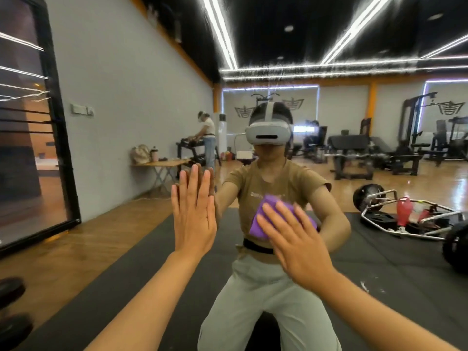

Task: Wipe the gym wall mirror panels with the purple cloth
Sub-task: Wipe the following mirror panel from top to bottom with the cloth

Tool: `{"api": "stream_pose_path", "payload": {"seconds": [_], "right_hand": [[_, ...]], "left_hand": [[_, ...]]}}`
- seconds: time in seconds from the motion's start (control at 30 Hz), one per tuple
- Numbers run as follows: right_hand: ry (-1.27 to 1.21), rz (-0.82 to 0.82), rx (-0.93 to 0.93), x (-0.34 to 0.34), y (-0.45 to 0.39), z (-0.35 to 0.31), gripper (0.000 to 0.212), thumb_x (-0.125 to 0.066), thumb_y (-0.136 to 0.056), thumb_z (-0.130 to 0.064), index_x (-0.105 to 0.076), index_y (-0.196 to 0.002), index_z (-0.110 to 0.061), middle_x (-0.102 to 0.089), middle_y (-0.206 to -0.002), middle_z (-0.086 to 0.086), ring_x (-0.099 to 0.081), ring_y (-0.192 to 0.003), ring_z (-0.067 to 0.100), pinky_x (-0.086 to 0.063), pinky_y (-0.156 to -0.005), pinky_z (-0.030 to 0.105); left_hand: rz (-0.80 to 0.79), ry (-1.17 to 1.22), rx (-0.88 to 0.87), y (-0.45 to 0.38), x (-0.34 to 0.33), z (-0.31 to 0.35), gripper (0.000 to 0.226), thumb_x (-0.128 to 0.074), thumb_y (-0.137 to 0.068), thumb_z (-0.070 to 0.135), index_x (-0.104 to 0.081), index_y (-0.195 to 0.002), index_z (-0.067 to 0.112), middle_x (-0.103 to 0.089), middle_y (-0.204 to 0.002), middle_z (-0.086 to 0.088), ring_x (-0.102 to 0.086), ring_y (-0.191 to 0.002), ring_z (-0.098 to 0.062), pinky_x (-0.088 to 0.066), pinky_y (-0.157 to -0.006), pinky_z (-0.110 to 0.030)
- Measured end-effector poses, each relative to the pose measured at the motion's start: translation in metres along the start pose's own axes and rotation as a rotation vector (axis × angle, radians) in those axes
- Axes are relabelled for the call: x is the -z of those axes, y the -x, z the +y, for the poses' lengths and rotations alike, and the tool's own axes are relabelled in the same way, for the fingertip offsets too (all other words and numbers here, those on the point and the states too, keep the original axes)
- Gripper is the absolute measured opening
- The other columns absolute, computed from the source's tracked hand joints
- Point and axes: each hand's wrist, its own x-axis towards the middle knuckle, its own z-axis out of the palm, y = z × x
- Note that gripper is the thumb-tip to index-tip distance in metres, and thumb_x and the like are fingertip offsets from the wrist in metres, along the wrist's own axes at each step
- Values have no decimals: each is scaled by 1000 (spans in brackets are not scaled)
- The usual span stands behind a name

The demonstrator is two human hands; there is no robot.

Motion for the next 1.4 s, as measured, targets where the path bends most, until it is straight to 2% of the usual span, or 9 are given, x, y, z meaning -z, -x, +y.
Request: {"api": "stream_pose_path", "payload": {"seconds": [0.13,0.3,0.43,0.57,0.77,1.0,1.1,1.2,1.4], "right_hand": [[104,-137,151,-10,65,-11,77,-47,-92,-28,-16,-162,-21,-8,-170,-1,-7,-157,21,-2,-127,41],[97,-161,226,0,57,10,75,-46,-94,-31,-15,-162,-22,-13,-168,-2,-8,-156,19,-4,-127,39],[30,-25,12,22,-10,47,61,-42,-102,-29,-25,-159,-20,-24,-165,2,-20,-154,20,-11,-125,40],[58,25,-117,49,-84,98,56,-34,-106,-31,-26,-158,-14,-22,-166,9,-20,-153,26,-14,-124,46],[31,89,-291,53,-97,109,56,-32,-108,-30,-23,-160,-13,-17,-167,10,-13,-155,27,-7,-127,43],[60,-66,-69,8,79,36,59,-39,-104,-30,-22,-160,-23,-13,-169,1,-13,-156,24,-13,-125,46],[82,-141,-16,2,133,21,55,-24,-110,-31,-14,-163,-23,-8,-170,-2,-8,-157,20,-13,-124,44],[64,-149,-51,7,131,23,54,-21,-110,-32,-14,-163,-23,-10,-170,-3,-9,-156,17,-12,-125,41],[28,-10,-218,22,57,58,66,-41,-103,-29,-15,-162,-18,-9,-170,0,-11,-156,21,-10,-127,42]], "left_hand": [[-19,9,23,0,-1,6,59,-30,-106,34,-17,-161,16,-9,-169,-10,0,-156,-28,3,-126,-47],[-72,-105,33,2,-1,11,76,-26,-103,57,-11,-162,13,-3,-169,-14,3,-156,-33,3,-125,-52],[-83,-162,30,2,-4,17,94,-21,-96,74,-4,-161,9,4,-168,-19,6,-154,-38,7,-124,-53],[-72,-179,36,3,-4,18,100,-23,-92,80,-1,-161,11,5,-167,-19,5,-154,-38,4,-124,-55],[-46,-76,30,3,-4,31,83,-36,-97,64,-9,-162,21,3,-168,-18,5,-155,-36,0,-124,-57],[-16,-28,20,4,-13,48,75,-40,-98,49,-20,-161,15,-2,-169,-14,3,-156,-33,4,-125,-51],[-16,-37,19,5,-14,50,76,-39,-98,50,-19,-161,12,-1,-169,-14,4,-155,-34,6,-124,-51],[-8,-74,14,5,-16,50,77,-38,-98,51,-20,-160,10,-1,-168,-16,3,-155,-36,5,-124,-52],[29,-121,-5,6,-20,51,76,-37,-99,51,-21,-160,9,-4,-167,-19,-2,-154,-39,0,-124,-55]]}}
